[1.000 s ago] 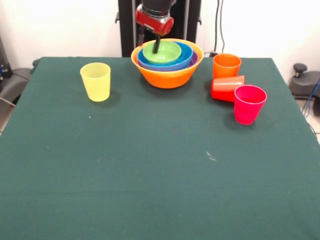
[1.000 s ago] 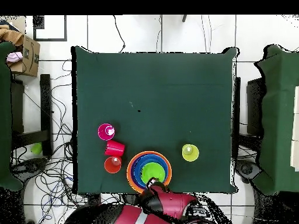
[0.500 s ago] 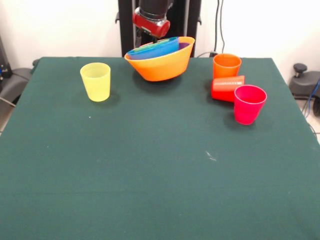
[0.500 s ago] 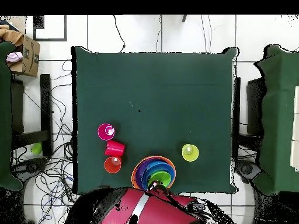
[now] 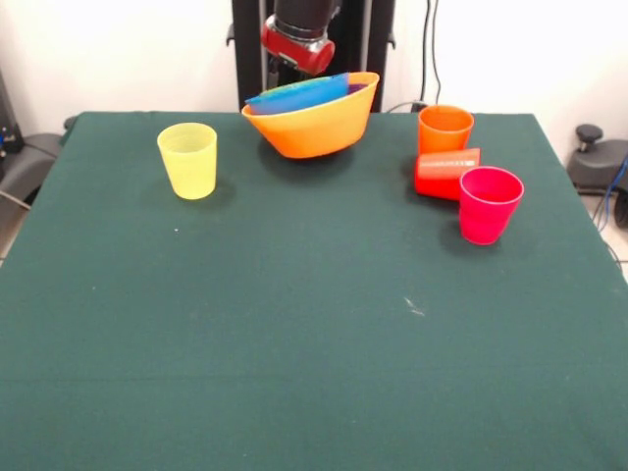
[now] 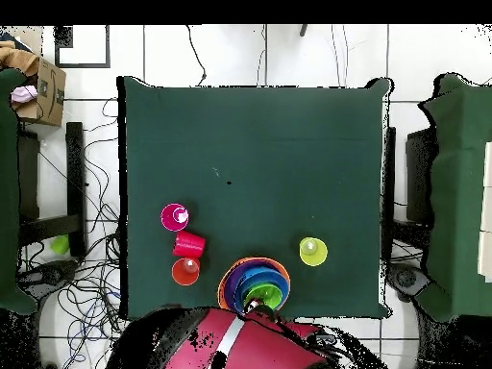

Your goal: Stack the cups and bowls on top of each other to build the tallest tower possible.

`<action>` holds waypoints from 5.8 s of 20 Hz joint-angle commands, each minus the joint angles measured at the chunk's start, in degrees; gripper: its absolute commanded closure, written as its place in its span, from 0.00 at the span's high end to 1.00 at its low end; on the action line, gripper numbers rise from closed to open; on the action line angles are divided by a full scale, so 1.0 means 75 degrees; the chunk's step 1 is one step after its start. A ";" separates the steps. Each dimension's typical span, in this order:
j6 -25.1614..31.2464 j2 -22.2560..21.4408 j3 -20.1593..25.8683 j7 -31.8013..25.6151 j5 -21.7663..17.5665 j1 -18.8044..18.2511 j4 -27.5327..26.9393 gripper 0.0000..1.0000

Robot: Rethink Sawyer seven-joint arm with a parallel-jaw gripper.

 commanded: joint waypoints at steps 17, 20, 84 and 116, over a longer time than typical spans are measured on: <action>0.1504 -0.1766 0.2128 0.0694 0.0603 -0.0578 -0.0354 1.00; 0.1788 -0.2018 0.2226 0.0650 0.0731 -0.0600 -0.0317 1.00; 0.3726 -0.1467 0.2701 0.0001 0.0892 -0.1924 -0.2761 1.00; 0.2546 -0.0937 0.2300 0.0026 0.0266 -0.2045 -0.2106 1.00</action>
